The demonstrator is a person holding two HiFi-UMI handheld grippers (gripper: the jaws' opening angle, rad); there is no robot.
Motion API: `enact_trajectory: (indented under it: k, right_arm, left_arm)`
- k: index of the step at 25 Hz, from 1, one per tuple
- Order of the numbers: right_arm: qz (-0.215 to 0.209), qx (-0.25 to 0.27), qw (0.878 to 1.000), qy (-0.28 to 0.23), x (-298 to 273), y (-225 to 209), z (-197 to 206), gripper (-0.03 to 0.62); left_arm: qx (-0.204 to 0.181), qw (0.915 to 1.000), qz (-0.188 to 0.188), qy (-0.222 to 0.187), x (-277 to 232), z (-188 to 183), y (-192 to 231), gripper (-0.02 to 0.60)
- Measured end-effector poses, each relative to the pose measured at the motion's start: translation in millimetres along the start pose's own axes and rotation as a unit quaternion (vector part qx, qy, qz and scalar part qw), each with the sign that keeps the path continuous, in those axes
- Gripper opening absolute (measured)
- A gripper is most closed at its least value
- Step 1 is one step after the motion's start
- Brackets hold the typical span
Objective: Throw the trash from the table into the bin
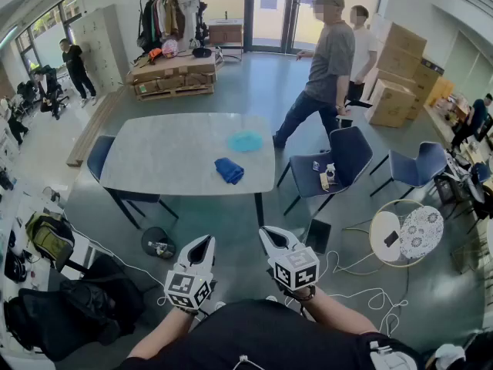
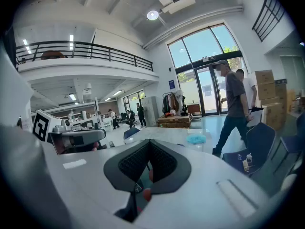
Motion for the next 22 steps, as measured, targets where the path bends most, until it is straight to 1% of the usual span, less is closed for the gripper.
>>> enact_trajectory:
  k: [7,13,22]
  right_arm:
    - [0.003,-0.002,1.000,0.002,1,6,0,0.028]
    - [0.001,-0.019,1.000,0.001,-6,11,2,0.028]
    - [0.003,-0.036,0.999,0.005,-28,31,-5,0.028]
  left_arm:
    - [0.000,1.0000,0.000,-0.003,7,0,1,0.001]
    - [0.004,1.0000,-0.004,-0.005,14,3,11,0.002]
    - [0.016,0.9998,-0.012,-0.008,29,5,44,0.001]
Point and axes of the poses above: the fingertips, and each gripper's own axes: x backward along the fingers, y to its left, z out of its underside, the point moved 6 cm from there along x, backward along the fingers, and after that the axes turned 12 degrees about y, right-handed, at the moved point
